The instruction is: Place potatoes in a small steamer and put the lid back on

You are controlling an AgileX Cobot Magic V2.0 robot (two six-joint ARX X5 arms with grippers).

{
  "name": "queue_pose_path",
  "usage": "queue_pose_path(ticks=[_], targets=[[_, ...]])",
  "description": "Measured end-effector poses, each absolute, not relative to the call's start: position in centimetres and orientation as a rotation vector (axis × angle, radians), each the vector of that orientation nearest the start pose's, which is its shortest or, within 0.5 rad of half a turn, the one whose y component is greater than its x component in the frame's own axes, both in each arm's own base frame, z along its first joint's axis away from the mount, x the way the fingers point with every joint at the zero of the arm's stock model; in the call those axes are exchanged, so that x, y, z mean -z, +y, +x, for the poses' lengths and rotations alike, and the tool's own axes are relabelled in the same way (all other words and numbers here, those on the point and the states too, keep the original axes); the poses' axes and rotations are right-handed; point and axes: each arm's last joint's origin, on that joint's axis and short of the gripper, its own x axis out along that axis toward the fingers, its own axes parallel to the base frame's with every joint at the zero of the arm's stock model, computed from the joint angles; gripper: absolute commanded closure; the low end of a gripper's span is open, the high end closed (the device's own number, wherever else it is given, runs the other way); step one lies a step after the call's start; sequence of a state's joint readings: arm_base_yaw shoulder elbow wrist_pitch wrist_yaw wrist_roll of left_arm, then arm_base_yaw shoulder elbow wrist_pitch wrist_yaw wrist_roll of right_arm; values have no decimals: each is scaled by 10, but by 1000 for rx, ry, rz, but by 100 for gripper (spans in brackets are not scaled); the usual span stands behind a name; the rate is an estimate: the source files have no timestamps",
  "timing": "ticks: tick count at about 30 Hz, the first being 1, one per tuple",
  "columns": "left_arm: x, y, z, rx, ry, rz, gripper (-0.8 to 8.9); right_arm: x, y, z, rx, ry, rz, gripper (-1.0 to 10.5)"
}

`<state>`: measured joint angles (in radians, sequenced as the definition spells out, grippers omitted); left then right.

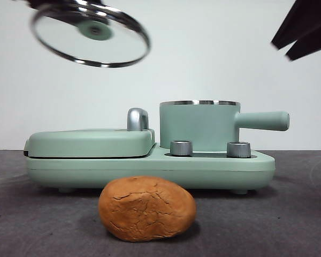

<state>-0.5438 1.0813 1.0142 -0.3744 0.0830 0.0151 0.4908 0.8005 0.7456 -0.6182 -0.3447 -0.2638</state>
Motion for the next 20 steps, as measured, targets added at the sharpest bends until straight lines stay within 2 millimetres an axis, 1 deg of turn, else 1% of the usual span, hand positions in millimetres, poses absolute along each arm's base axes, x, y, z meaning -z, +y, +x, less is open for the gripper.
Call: queue_pose_path(ticks=[2, 5, 11, 16, 20], targets=[[-339, -111, 187, 583, 440, 110, 800, -276, 94, 138, -939, 600, -310, 599], [-342, -101, 179, 546, 456, 109, 800, -269, 111, 142, -1010, 604, -343, 599], [-342, -100, 178, 544, 459, 106, 800, -252, 151, 152, -1136, 583, -404, 597], [-343, -100, 178, 543, 447, 103, 800, -229, 179, 160, -1204, 623, -455, 561], [-344, -100, 179, 541, 438, 101, 800, -207, 194, 164, -1238, 676, -493, 561]])
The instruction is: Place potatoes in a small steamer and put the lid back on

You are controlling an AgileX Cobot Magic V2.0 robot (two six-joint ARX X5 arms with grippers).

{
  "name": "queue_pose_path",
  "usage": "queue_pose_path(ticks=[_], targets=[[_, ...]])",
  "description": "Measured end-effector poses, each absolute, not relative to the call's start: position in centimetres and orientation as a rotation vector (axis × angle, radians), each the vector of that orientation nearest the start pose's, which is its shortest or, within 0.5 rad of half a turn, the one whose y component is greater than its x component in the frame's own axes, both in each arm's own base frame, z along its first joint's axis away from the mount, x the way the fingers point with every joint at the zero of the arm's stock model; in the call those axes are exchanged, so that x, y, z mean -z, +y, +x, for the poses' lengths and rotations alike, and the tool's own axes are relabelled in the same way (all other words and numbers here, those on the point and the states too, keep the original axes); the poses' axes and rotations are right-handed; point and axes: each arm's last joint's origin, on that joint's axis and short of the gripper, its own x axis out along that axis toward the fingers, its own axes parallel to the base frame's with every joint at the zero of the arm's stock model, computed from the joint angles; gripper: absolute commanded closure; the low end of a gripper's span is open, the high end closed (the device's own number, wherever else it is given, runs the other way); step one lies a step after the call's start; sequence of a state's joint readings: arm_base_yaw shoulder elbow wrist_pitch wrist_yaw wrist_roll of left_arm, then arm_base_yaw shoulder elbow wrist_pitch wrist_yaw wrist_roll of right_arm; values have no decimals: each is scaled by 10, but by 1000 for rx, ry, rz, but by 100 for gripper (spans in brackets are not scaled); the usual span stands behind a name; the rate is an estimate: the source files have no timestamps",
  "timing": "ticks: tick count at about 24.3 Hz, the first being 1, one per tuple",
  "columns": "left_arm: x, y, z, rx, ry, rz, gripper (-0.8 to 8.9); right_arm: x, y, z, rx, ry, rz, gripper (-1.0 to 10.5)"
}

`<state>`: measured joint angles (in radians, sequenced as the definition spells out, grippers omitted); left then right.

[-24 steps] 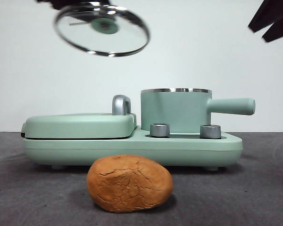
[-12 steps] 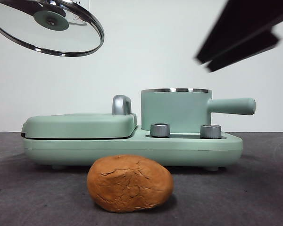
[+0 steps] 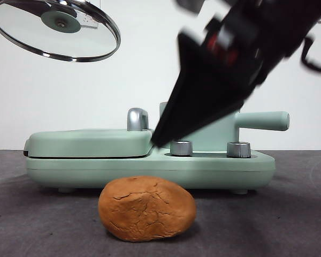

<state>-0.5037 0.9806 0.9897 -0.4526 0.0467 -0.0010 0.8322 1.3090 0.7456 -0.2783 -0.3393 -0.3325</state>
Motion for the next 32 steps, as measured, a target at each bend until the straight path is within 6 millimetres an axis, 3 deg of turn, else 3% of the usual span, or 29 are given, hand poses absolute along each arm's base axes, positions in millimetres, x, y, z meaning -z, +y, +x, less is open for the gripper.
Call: queue_pose_path(ticks=[6, 9, 16, 18, 22, 25, 32], targets=[[-344, -99, 179, 534, 438, 99, 800, -177, 212, 170, -1270, 738, -532, 573], [-344, -98, 180, 530, 438, 98, 800, -167, 217, 172, -1249, 757, -558, 724], [-344, -97, 180, 523, 438, 97, 800, -173, 214, 171, -1175, 815, -540, 751], [-344, -97, 180, 523, 438, 97, 800, -190, 210, 168, -1161, 830, -519, 751], [-344, -97, 180, 523, 438, 97, 800, -250, 197, 168, -1052, 812, -446, 751], [-344, -97, 180, 523, 438, 97, 801, -292, 182, 179, -935, 863, -359, 751], [-344, -97, 180, 523, 438, 97, 800, -341, 159, 216, -765, 845, -222, 751]])
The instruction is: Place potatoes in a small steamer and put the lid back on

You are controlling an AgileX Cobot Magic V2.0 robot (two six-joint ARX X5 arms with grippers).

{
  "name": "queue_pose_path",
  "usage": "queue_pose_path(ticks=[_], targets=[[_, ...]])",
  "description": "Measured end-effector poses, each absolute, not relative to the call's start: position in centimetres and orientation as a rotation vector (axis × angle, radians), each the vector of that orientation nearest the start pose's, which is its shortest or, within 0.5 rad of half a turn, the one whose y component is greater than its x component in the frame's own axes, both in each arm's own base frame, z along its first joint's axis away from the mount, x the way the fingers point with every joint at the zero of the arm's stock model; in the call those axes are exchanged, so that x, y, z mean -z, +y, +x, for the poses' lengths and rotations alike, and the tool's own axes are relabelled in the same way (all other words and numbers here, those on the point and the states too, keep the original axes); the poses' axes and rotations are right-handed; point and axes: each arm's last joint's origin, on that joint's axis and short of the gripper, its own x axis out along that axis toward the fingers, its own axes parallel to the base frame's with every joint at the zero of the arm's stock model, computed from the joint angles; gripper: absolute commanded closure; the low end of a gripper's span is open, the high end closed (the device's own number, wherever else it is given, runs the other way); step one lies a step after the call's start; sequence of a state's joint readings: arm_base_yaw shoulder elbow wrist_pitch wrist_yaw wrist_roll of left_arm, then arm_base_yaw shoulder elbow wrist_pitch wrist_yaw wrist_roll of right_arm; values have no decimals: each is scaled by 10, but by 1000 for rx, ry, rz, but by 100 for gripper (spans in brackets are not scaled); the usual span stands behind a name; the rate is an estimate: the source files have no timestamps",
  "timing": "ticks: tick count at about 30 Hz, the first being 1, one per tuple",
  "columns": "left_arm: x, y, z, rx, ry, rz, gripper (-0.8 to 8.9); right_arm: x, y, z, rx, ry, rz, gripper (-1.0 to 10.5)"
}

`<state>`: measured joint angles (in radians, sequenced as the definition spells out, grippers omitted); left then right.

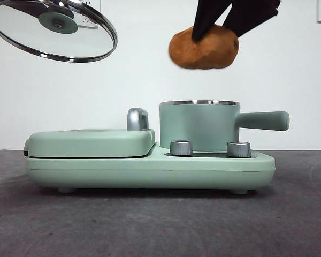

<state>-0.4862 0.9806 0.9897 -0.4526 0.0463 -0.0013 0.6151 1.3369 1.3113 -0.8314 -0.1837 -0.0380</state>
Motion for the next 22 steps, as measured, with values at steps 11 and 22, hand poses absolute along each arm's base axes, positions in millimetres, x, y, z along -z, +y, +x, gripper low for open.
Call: queue_pose_path(ticks=[11, 22], targets=[[-344, -97, 180, 523, 438, 96, 800, -339, 158, 305, -633, 880, -187, 751], [-344, -97, 180, 521, 441, 85, 800, -302, 171, 371, -595, 934, -187, 751]])
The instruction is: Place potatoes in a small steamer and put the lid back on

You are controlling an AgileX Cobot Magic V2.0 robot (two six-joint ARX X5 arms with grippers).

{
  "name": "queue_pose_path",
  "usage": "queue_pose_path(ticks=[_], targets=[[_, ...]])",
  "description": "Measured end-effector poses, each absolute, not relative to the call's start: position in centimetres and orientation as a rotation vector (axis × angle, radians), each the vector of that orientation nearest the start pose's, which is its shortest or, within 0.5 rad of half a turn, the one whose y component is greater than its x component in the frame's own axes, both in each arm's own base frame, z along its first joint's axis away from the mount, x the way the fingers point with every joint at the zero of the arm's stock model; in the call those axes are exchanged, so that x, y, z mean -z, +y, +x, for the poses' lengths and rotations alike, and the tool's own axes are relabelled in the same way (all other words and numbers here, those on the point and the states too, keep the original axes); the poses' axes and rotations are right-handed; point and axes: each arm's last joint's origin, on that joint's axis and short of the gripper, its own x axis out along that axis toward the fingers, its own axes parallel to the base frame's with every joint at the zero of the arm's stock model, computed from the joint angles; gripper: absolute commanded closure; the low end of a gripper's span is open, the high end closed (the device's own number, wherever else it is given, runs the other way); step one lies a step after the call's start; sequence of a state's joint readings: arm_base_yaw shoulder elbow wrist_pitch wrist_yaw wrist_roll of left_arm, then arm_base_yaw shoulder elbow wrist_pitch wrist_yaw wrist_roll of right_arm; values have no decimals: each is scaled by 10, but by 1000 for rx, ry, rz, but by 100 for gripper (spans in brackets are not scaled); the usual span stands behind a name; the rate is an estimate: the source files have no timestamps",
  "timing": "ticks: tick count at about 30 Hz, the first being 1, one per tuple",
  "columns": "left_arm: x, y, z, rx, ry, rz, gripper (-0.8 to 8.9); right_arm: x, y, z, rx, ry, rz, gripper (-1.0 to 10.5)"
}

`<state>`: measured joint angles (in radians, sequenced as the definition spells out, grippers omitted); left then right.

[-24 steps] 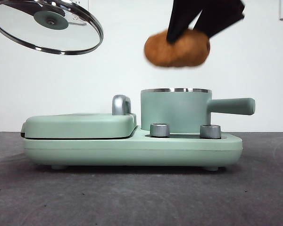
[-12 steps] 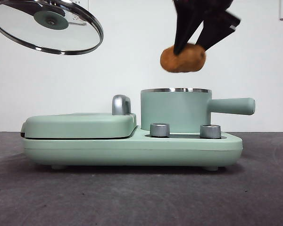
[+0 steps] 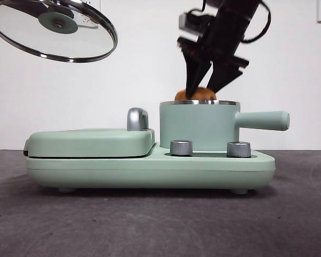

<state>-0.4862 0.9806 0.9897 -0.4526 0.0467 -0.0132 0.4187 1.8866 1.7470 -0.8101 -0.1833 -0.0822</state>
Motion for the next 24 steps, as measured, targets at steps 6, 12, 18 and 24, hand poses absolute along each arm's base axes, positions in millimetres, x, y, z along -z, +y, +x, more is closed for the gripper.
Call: queue_pose_path(ticks=[6, 12, 18, 24], targets=[[-344, -97, 180, 520, 442, 83, 800, -275, 174, 388, -579, 959, -221, 751], [-344, -97, 180, 520, 442, 83, 800, -275, 175, 389, -593, 947, -242, 590], [-344, -97, 180, 520, 442, 83, 800, -314, 166, 366, -616, 895, -225, 585], [-344, -97, 180, 520, 443, 83, 800, -361, 143, 312, -623, 782, -211, 621]])
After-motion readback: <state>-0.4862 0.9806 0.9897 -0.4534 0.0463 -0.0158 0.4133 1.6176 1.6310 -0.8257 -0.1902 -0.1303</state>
